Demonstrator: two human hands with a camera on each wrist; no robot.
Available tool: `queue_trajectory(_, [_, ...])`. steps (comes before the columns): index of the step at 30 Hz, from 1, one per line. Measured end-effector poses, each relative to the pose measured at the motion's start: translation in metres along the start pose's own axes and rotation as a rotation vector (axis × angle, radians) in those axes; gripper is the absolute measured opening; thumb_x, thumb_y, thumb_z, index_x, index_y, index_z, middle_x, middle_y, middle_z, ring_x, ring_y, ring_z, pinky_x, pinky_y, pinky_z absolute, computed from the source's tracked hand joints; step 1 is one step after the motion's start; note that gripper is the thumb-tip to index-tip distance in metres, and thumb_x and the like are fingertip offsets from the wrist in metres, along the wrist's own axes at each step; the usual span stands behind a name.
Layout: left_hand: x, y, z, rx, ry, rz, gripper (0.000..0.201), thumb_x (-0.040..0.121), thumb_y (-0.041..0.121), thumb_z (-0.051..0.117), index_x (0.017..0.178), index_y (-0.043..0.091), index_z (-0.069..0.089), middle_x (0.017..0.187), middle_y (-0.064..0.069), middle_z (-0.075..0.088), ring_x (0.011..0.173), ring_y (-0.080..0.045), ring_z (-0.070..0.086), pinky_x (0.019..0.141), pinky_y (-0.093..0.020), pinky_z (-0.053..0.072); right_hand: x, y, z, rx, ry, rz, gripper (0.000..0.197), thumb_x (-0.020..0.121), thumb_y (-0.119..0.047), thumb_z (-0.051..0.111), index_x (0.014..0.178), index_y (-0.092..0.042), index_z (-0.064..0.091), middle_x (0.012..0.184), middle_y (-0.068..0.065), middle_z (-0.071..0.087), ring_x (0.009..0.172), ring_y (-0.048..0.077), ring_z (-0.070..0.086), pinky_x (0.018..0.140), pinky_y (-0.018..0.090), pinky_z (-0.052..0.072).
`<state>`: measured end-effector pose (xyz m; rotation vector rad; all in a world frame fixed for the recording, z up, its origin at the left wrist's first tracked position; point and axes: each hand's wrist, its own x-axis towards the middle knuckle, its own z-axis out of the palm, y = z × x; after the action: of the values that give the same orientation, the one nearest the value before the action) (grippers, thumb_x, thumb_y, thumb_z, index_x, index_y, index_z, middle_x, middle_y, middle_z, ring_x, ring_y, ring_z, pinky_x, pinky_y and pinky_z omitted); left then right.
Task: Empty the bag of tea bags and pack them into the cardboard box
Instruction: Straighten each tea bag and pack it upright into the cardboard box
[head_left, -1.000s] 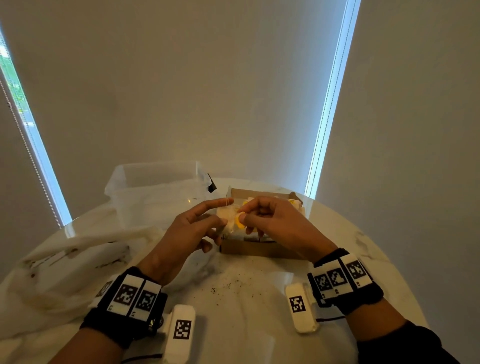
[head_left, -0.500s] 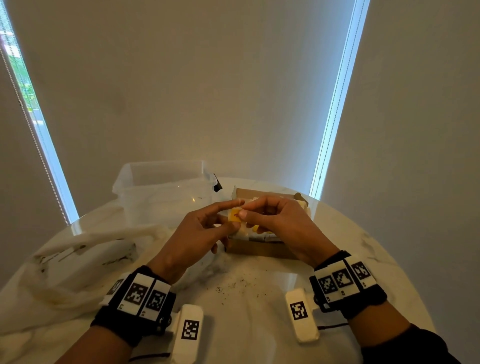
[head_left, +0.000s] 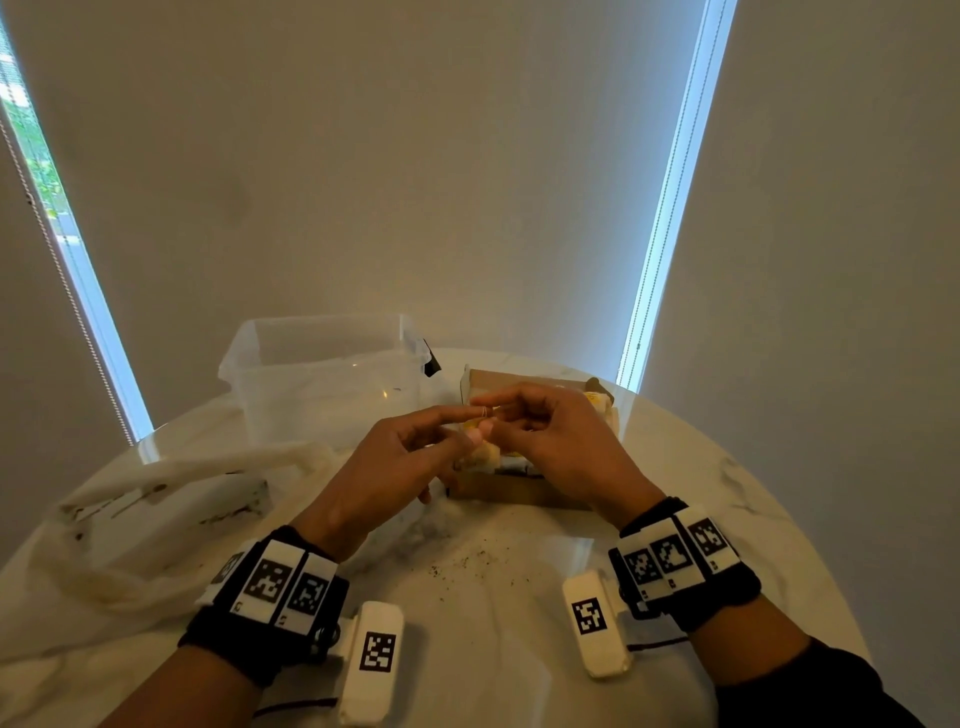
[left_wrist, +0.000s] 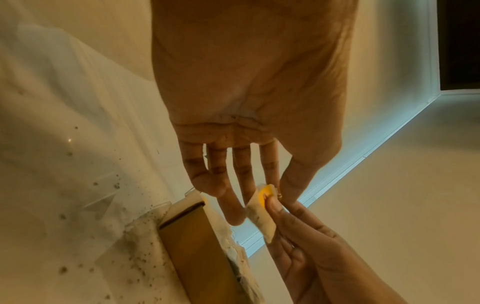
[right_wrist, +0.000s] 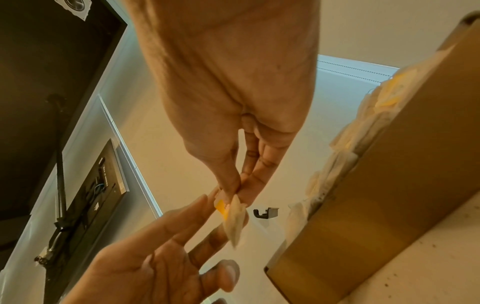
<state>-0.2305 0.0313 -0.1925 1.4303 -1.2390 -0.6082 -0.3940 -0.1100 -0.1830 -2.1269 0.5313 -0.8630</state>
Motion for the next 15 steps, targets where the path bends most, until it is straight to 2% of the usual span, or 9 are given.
queue_trajectory(2, [0.0004, -0.0022, -0.0011, 0.019, 0.046, 0.008, 0.032, 0.091, 0.056, 0.067, 0.121, 0.048, 0.076, 0.109, 0.017, 0.078, 0.092, -0.013, 0.076, 0.065, -0.025, 0.06, 0.0001, 0.0004, 0.0001, -0.006, 0.009, 0.022, 0.024, 0.093, -0.032, 0.082, 0.116, -0.031, 0.08, 0.1, -0.015, 0.079, 0.096, 0.002, 0.074, 0.091, 0.029, 0.063])
queue_trajectory(4, [0.0017, -0.0053, -0.0042, 0.036, 0.105, 0.005, 0.023, 0.098, 0.048, 0.067, 0.118, 0.043, 0.078, 0.107, 0.02, 0.077, 0.088, -0.016, 0.077, 0.067, -0.03, 0.062, 0.0003, 0.0003, 0.0, -0.02, 0.011, 0.039, 0.021, 0.092, -0.035, 0.082, 0.112, -0.03, 0.08, 0.099, -0.016, 0.079, 0.094, 0.002, 0.075, 0.09, 0.03, 0.063])
queue_trajectory(8, [0.0018, -0.0046, -0.0061, 0.052, 0.13, -0.024, 0.019, 0.103, 0.042, 0.063, 0.113, 0.036, 0.077, 0.102, 0.021, 0.078, 0.082, -0.016, 0.078, 0.069, -0.036, 0.061, 0.002, 0.0031, 0.0004, -0.048, 0.025, 0.039, 0.015, 0.091, -0.04, 0.082, 0.105, -0.038, 0.079, 0.1, -0.018, 0.078, 0.096, 0.003, 0.073, 0.093, 0.038, 0.064])
queue_trajectory(10, [0.0006, -0.0013, -0.0048, 0.028, 0.122, -0.039, 0.023, 0.105, 0.043, 0.059, 0.113, 0.032, 0.078, 0.104, 0.017, 0.079, 0.083, -0.018, 0.078, 0.068, -0.035, 0.059, 0.0024, 0.0033, 0.0002, -0.045, 0.024, 0.025, 0.021, 0.091, -0.042, 0.082, 0.112, -0.039, 0.077, 0.101, -0.018, 0.077, 0.096, 0.002, 0.073, 0.091, 0.035, 0.064])
queue_trajectory(13, [0.0, 0.0022, -0.0023, -0.01, 0.104, -0.083, 0.034, 0.107, 0.048, 0.053, 0.113, 0.027, 0.08, 0.106, 0.013, 0.08, 0.085, -0.019, 0.078, 0.066, -0.032, 0.055, 0.001, 0.0017, -0.0001, -0.067, -0.058, -0.007, 0.038, 0.095, -0.037, 0.078, 0.13, -0.049, 0.07, 0.103, -0.018, 0.074, 0.096, 0.002, 0.072, 0.09, 0.024, 0.059])
queue_trajectory(15, [0.0012, 0.0029, -0.0003, -0.027, 0.103, -0.113, 0.04, 0.107, 0.051, 0.049, 0.111, 0.027, 0.081, 0.105, 0.012, 0.08, 0.084, -0.02, 0.078, 0.064, -0.029, 0.054, 0.001, 0.0026, 0.0007, -0.123, -0.09, -0.034, 0.038, 0.096, -0.039, 0.075, 0.132, -0.049, 0.069, 0.106, -0.019, 0.076, 0.099, 0.002, 0.071, 0.092, 0.023, 0.057])
